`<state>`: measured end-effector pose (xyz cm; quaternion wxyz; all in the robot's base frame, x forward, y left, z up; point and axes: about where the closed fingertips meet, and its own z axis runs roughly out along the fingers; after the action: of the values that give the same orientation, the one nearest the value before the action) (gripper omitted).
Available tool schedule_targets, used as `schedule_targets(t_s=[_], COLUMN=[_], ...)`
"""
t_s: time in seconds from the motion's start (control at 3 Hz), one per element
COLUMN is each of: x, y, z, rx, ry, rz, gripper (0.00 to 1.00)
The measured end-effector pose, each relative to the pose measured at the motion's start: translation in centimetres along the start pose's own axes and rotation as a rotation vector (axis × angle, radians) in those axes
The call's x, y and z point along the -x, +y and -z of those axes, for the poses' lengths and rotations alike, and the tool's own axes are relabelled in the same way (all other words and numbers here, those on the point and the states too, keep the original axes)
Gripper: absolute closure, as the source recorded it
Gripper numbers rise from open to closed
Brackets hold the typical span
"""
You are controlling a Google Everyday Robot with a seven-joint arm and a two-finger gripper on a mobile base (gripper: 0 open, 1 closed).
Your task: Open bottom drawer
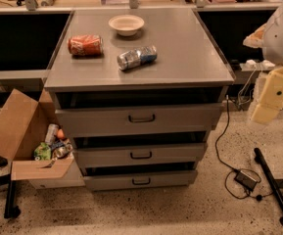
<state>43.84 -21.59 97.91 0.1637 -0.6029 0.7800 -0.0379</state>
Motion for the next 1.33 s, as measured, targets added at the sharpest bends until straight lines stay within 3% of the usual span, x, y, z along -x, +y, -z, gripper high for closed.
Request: schedule_targets(t_s=[0.33, 0.67, 1.0, 1.33], x=[0.0, 0.1, 1.3, 4.0], y=[0.0, 1.0, 3.9, 9.4], z=[0.0, -2.3, -5.4, -12.7], rx=[0.000, 0.056, 0.094, 0.156], ry=[0.000, -0.045, -0.123, -0.199], rz=[0.000, -0.011, 0.010, 0.074], gripper=[0.00, 0.00, 0.00, 0.00])
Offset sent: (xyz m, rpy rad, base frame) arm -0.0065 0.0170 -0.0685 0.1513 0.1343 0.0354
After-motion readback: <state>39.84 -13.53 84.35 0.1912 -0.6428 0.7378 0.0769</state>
